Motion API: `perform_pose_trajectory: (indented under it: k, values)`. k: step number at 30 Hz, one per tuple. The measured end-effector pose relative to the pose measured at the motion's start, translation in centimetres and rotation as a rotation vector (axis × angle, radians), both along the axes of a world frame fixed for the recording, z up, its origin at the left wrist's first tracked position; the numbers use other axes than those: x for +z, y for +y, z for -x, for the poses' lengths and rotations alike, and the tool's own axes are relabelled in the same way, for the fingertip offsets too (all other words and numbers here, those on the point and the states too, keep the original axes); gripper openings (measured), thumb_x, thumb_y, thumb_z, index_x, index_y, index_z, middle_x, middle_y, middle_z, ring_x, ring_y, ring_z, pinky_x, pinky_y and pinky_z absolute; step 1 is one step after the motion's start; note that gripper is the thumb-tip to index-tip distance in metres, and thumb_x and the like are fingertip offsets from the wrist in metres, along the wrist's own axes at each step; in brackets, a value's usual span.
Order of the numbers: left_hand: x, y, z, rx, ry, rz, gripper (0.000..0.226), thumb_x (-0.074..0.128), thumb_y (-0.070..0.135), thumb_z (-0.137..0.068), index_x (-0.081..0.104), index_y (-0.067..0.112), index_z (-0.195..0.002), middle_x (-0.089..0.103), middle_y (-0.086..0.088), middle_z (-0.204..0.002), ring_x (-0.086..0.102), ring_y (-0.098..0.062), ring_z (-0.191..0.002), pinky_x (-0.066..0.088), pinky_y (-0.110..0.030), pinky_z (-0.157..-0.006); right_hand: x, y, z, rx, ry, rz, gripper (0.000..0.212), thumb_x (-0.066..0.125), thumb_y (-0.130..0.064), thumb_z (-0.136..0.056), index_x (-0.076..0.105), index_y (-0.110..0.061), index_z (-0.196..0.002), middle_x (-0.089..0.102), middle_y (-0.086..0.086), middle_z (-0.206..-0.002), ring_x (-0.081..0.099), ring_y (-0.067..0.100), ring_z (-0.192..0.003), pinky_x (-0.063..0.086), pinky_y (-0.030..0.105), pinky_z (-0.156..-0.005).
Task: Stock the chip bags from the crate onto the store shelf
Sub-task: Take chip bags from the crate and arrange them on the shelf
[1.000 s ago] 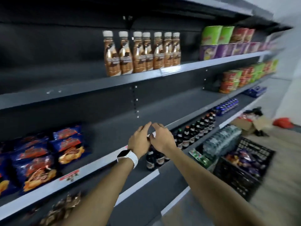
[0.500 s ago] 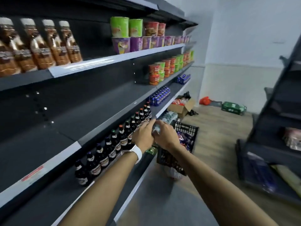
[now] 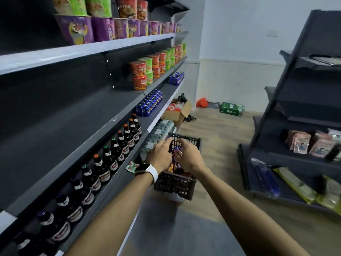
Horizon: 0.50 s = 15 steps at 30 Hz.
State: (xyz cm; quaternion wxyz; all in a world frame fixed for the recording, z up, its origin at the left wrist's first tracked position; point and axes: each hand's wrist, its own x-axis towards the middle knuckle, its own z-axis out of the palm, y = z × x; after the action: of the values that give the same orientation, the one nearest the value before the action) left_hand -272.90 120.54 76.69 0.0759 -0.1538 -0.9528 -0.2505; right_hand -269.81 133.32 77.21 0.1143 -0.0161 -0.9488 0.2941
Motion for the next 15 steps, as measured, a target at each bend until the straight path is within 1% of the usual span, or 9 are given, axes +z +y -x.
perform_pose_trajectory:
  k: [3,8,11,15]
  values:
    - [-0.7,0.0,4.5,-0.026,-0.018,0.026,0.063,0.047,0.008,-0.085,0.040,0.028,-0.144,0.055,-0.008,-0.131,0.057,-0.034,-0.111,0.052,-0.044,-0.087,-0.9,0.6,4.0,-0.044,-0.020,0.008,0.050,0.063,-0.027,-0.091,0.051,-0.015,-0.138,0.064,0.010,-0.131,0.059,0.029,-0.118,0.050,0.038,-0.093]
    - [-1.5,0.5,10.8,-0.066,-0.041,0.075,0.063,0.049,0.009,-0.085,0.039,0.026,-0.145,0.056,-0.009,-0.128,0.057,-0.034,-0.111,0.052,-0.043,-0.086,-1.8,1.7,9.3,-0.083,-0.045,0.011,0.052,0.061,-0.025,-0.090,0.050,-0.014,-0.140,0.063,0.010,-0.133,0.060,0.029,-0.119,0.049,0.038,-0.095]
    - [-2.2,1.5,13.7,-0.080,-0.069,0.089,0.063,0.049,0.009,-0.085,0.039,0.027,-0.144,0.056,-0.008,-0.126,0.056,-0.034,-0.111,0.051,-0.043,-0.087,-2.6,2.5,12.1,-0.095,-0.063,0.020,0.053,0.062,-0.026,-0.090,0.050,-0.013,-0.140,0.064,0.011,-0.132,0.060,0.029,-0.119,0.050,0.040,-0.097]
    - [-4.0,3.3,16.8,-0.107,-0.112,0.138,0.061,0.050,0.013,-0.087,0.038,0.028,-0.145,0.054,-0.007,-0.132,0.055,-0.033,-0.114,0.049,-0.042,-0.089,-4.4,3.7,15.4,-0.088,-0.097,0.037,0.053,0.061,-0.026,-0.090,0.049,-0.013,-0.140,0.065,0.013,-0.129,0.062,0.031,-0.116,0.051,0.042,-0.095]
